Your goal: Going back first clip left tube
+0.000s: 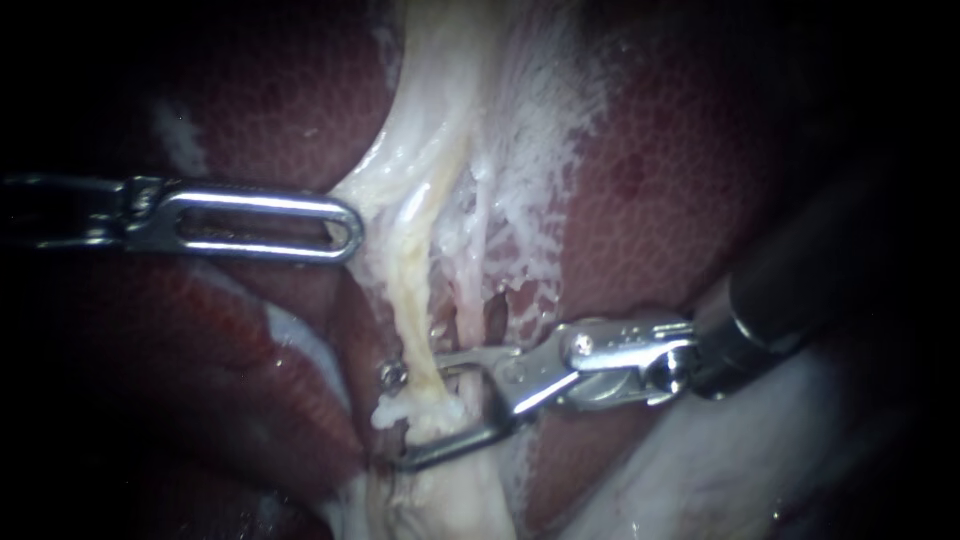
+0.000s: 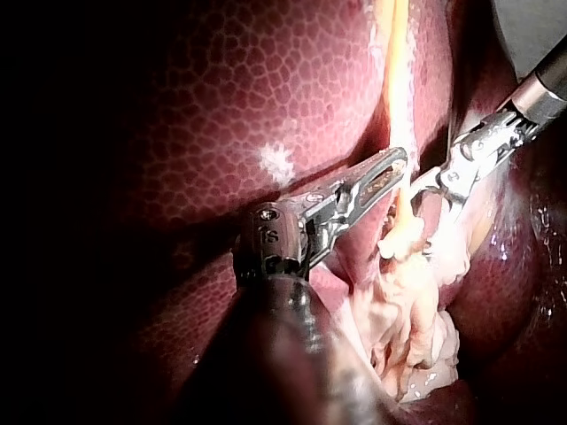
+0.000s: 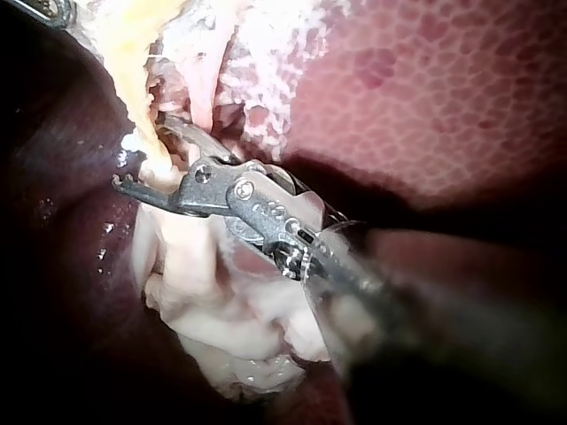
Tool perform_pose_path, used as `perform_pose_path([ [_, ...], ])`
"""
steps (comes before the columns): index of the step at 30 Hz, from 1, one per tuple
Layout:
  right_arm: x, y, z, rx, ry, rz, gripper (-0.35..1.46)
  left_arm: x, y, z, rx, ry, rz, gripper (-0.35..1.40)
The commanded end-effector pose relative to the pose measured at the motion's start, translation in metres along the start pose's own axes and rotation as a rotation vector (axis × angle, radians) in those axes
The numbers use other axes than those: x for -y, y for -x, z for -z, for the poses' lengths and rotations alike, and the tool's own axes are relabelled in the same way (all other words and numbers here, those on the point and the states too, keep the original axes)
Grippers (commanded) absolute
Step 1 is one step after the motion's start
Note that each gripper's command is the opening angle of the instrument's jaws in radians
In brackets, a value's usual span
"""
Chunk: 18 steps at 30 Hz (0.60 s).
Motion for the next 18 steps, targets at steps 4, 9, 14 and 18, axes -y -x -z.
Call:
perform_pose_path([
  [4, 0.0002, -0.0004, 0.0026, -0.003, 0.021, -0.005, 0.6, 0.0, 0.0, 0.0, 0.0, -0.001, 0.0, -0.35],
  [9, 0.001, -0.0009, 0.0057, -0.004, 0.019, -0.014, 0.6, -0.0001, 0.0, 0.0001, 0.0, -0.002, -0.006, -0.35],
  [14, 0.0022, -0.0017, 0.0094, -0.009, 0.027, 0.004, 0.6, -0.0003, -0.0001, 0.0, -0.001, -0.002, -0.007, -0.35],
  [18, 0.0026, -0.0032, 0.0123, -0.009, 0.053, 0.017, 0.6, -0.0005, -0.0003, 0.0, 0.0, -0.002, -0.008, -0.35],
])
